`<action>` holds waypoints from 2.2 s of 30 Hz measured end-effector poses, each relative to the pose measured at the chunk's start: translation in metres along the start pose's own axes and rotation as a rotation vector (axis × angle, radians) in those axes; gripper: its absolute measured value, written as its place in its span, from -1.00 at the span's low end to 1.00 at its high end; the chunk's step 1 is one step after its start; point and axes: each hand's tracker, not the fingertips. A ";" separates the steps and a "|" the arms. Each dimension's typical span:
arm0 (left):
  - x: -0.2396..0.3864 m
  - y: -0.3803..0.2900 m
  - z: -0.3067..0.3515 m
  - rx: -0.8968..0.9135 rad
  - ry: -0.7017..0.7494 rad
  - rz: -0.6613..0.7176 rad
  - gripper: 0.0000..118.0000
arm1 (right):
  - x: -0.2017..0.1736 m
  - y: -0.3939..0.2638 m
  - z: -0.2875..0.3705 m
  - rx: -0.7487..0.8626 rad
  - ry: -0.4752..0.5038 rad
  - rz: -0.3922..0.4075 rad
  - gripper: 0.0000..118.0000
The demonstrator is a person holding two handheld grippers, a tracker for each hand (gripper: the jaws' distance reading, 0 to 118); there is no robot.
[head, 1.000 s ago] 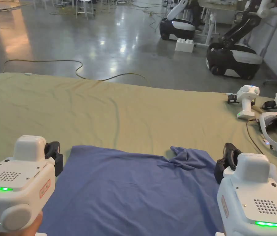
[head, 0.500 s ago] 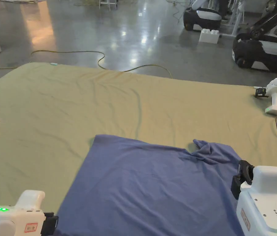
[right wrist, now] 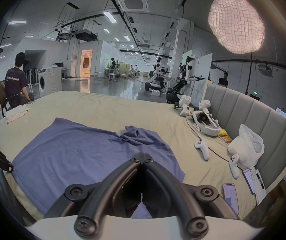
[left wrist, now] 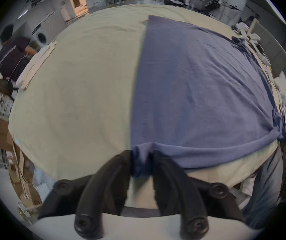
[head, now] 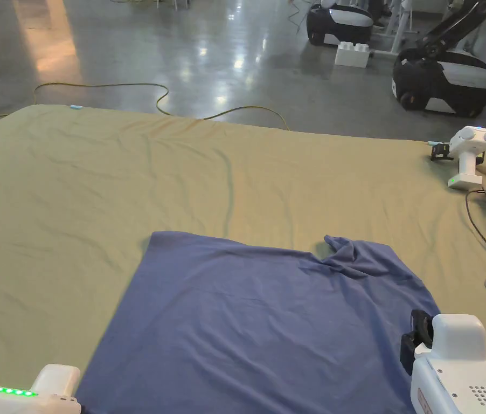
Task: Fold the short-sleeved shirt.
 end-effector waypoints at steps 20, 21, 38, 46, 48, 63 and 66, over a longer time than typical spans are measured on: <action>-0.019 -0.002 0.004 0.011 -0.075 0.071 -0.87 | 0.080 -0.065 0.030 -0.626 -0.003 -0.049 0.08; -0.018 -0.002 0.004 0.014 -0.073 0.068 -0.87 | 0.079 -0.072 0.031 -0.649 -0.008 -0.049 0.08; -0.003 -0.008 0.020 0.022 -0.084 0.087 -0.87 | 0.061 -0.116 0.021 -0.732 0.058 -0.058 -0.85; -0.012 0.011 0.050 0.176 -0.117 0.119 -0.87 | 0.071 -0.056 0.033 -0.577 0.046 -0.080 -0.85; -0.014 0.025 0.055 0.228 -0.125 0.132 -0.87 | 0.074 -0.044 0.024 -0.563 0.048 -0.089 -0.85; -0.004 0.173 -0.013 0.228 -0.090 0.119 -0.87 | 0.077 -0.008 -0.132 -0.578 0.021 -0.130 -0.85; -0.001 0.180 -0.029 0.182 -0.090 0.128 -0.87 | 0.077 -0.019 -0.152 -0.614 0.034 -0.119 -0.82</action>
